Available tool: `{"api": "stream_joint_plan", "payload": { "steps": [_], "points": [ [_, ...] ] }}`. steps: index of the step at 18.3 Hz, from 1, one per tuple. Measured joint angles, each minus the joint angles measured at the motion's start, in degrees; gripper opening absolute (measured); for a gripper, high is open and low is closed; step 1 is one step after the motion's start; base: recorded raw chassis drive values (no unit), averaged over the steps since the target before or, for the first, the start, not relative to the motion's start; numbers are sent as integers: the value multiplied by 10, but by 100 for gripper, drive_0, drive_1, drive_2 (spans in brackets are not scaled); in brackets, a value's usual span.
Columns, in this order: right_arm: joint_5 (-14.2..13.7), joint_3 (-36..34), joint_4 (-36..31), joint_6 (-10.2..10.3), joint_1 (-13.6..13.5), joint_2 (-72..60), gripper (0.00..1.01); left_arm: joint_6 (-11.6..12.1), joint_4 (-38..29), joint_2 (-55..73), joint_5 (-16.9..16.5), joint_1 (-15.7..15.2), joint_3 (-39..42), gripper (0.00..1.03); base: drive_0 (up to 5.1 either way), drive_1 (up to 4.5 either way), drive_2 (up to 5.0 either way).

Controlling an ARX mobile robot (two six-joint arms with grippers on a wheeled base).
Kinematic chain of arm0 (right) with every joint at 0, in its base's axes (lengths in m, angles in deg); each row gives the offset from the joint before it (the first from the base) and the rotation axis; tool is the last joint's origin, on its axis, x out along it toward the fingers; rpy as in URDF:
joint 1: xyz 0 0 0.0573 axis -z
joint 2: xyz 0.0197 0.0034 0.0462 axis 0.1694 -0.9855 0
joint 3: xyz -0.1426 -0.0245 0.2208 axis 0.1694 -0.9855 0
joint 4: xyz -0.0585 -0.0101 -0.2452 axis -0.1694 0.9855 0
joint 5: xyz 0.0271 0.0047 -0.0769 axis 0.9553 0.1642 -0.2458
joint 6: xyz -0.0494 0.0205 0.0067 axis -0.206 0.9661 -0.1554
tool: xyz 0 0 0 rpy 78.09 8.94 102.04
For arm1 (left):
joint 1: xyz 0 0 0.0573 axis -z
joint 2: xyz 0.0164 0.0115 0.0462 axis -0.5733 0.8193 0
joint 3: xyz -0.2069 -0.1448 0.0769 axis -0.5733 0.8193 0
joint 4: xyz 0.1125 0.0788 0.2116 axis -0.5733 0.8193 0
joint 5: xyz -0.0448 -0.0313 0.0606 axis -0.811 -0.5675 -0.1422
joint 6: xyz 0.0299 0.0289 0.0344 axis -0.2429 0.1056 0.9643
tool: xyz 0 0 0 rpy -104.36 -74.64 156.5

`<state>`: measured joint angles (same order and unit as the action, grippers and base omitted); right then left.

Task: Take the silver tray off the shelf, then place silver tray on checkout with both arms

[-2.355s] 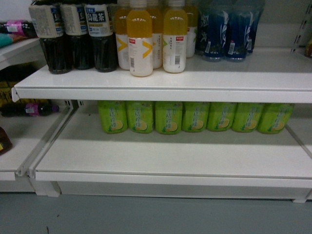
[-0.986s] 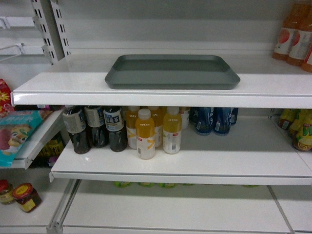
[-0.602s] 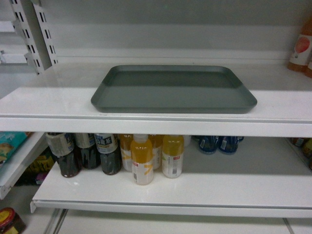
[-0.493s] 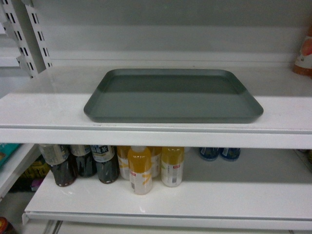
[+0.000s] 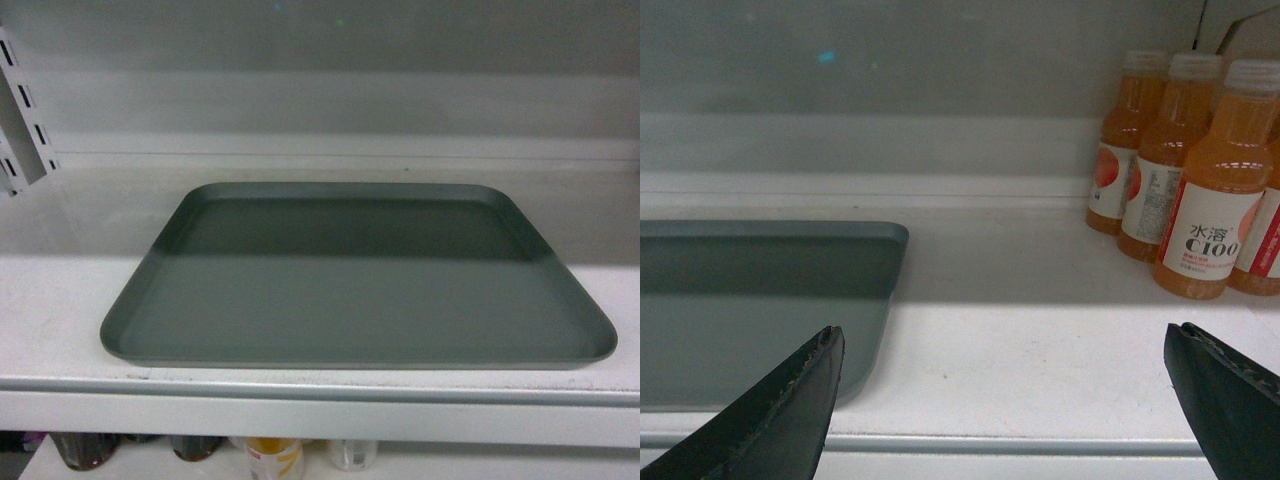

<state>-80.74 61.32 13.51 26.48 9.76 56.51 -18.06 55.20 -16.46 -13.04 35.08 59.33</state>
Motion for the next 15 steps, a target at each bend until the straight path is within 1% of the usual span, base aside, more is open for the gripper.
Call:
{"api": "stream_joint_plan", "payload": {
  "steps": [15],
  "points": [
    [0,0,-1,0,0,0,98,0,0,0,0,0,0,98,0,0,0]
  ]
}}
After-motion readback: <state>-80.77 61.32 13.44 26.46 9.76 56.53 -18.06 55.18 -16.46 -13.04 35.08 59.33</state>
